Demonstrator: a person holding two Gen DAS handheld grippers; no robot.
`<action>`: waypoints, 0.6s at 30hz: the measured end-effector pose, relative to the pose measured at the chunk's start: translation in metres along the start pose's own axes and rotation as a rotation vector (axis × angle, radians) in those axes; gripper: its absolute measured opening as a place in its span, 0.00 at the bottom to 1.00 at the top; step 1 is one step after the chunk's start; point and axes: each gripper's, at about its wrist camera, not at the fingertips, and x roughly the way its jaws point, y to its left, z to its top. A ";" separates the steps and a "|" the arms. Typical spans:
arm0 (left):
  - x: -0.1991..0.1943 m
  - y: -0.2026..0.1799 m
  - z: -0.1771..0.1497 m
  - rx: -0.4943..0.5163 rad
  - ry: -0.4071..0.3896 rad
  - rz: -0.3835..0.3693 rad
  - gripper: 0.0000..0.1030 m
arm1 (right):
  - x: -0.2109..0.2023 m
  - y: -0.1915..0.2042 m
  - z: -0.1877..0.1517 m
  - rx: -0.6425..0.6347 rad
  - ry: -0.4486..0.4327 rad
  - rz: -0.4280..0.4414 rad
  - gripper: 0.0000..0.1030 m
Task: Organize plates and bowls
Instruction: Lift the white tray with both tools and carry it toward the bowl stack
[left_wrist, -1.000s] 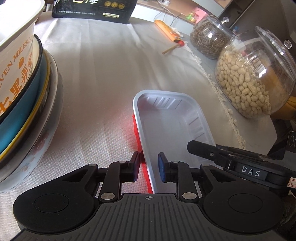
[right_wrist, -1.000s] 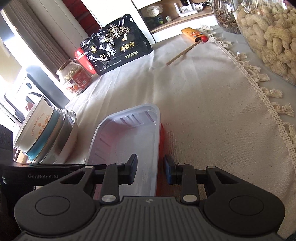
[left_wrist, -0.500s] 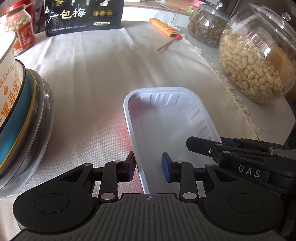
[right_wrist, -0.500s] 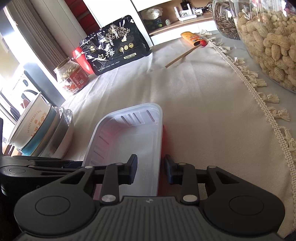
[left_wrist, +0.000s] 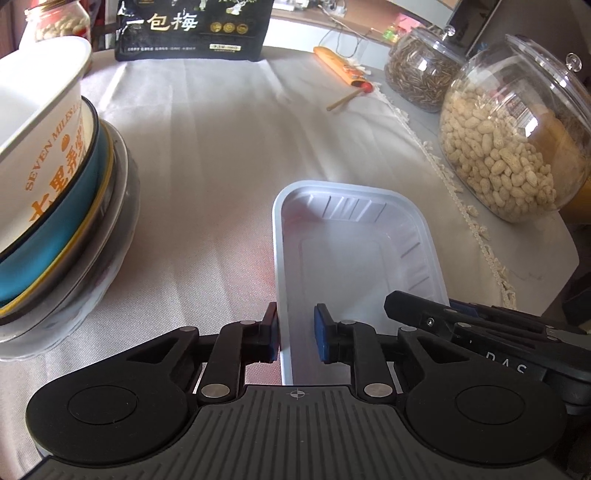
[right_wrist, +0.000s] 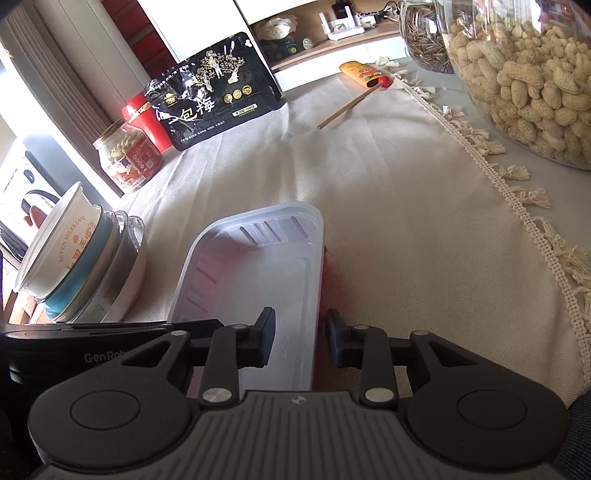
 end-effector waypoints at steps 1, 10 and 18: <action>-0.005 0.000 0.000 0.000 -0.015 -0.004 0.21 | -0.003 0.004 0.001 -0.009 -0.008 -0.004 0.28; -0.026 0.009 -0.005 -0.022 -0.050 -0.008 0.21 | -0.015 0.029 0.006 -0.054 -0.029 -0.013 0.28; -0.008 0.016 -0.015 -0.013 -0.010 0.016 0.15 | 0.008 0.030 0.000 -0.054 0.018 -0.047 0.23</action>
